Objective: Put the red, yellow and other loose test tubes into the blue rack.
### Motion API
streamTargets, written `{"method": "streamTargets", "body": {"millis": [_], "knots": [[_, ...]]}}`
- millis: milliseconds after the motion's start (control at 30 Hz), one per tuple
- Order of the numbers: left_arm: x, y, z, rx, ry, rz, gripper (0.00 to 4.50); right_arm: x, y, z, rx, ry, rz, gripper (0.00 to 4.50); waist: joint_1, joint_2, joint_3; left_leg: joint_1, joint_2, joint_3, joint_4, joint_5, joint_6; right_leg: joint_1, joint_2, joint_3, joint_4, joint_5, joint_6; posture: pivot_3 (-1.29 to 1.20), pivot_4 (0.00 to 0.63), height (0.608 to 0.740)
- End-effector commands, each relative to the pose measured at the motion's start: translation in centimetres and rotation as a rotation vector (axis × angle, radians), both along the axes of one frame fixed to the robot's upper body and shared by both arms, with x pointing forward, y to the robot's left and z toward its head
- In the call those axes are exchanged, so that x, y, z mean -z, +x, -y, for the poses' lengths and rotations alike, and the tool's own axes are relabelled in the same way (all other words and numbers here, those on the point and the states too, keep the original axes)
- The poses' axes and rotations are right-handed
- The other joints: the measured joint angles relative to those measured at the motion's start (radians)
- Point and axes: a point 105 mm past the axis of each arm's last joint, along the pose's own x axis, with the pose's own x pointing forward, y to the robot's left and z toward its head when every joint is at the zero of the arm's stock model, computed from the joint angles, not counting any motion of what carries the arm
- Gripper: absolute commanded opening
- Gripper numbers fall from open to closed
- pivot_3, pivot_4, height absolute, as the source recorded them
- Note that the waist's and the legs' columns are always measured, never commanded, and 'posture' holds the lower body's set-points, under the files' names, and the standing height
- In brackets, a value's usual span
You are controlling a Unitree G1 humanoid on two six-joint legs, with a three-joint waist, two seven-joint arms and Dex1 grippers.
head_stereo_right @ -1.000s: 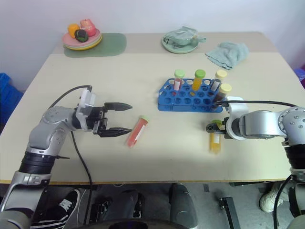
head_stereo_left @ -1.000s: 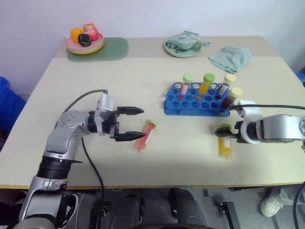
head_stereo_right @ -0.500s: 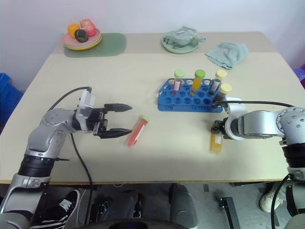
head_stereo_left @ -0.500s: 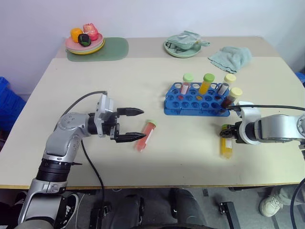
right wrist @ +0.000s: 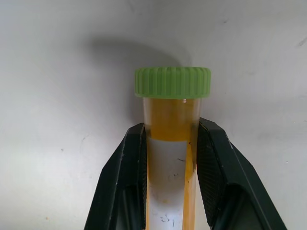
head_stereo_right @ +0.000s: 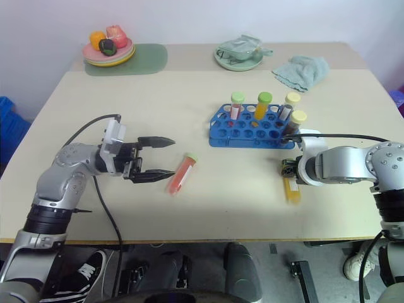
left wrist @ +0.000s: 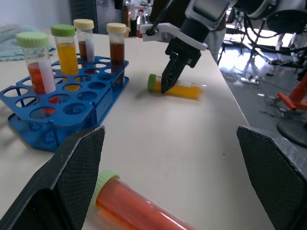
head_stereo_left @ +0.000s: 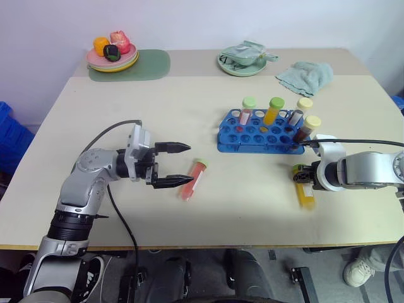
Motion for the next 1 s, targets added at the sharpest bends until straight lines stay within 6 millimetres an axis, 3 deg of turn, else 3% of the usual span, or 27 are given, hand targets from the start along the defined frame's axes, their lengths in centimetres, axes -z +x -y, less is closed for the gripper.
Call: {"method": "streamTargets", "body": {"millis": [33,300,500,633,800,900,1000], "knots": [[-1.0,-0.1,-0.1,0.005,-0.011,0.036,4.5,-1.2,0.0,-0.5,-0.056,-0.013,0.037,0.79,0.0,0.0,0.0,0.0,0.0,0.0,0.0,0.0,0.0,0.0,0.0,0.0,0.0,0.0,0.0,0.0,0.15,0.74],[-1.1,-0.1,0.0,0.009,-0.013,0.034,4.5,-1.7,-0.3,-0.9,-0.11,-0.016,0.042,0.79,0.0,0.0,0.0,0.0,0.0,0.0,0.0,0.0,0.0,0.0,0.0,0.0,0.0,0.0,0.0,0.0,0.15,0.74],[-1.1,0.2,-0.2,0.005,-0.01,0.037,4.5,-4.1,-1.7,-4.4,-0.366,0.116,0.115,0.79,0.002,0.0,0.0,0.0,0.0,0.0,0.0,0.0,0.0,0.0,0.0,0.0,0.0,0.0,0.0,0.0,0.15,0.74],[-1.3,0.5,-0.3,0.004,-0.011,0.042,4.5,-6.7,-1.6,-6.1,-0.48,0.09,0.317,0.79,0.003,0.0,0.0,0.0,0.0,-0.001,0.0,0.0,0.001,0.0,0.0,-0.001,-0.001,0.0,0.0,0.0,0.15,0.74],[-1.8,1.2,-0.3,0.015,-0.003,0.059,4.5,-9.9,0.1,-6.2,-0.435,0.107,0.714,0.79,0.02,0.0,0.0,0.0,0.0,0.0,0.0,-0.001,0.002,0.001,0.0,-0.001,-0.001,0.0,0.0,0.0,0.15,0.74],[-2.1,1.6,-0.5,0.019,0.001,0.073,4.5,-10.9,0.6,-5.8,-0.41,0.04,0.933,0.79,0.025,0.0,0.0,0.0,-0.001,-0.001,0.0,-0.001,0.001,0.001,0.0,-0.001,-0.001,0.0,0.0,0.0,0.15,0.74],[-2.4,2.0,-0.6,0.016,-0.001,0.074,4.5,-11.7,1.0,-5.8,-0.312,0.091,1.105,0.79,0.021,0.0,0.0,0.0,-0.001,0.0,0.0,-0.001,0.001,0.001,0.0,-0.001,-0.001,0.0,0.0,0.0,0.15,0.74]]}}
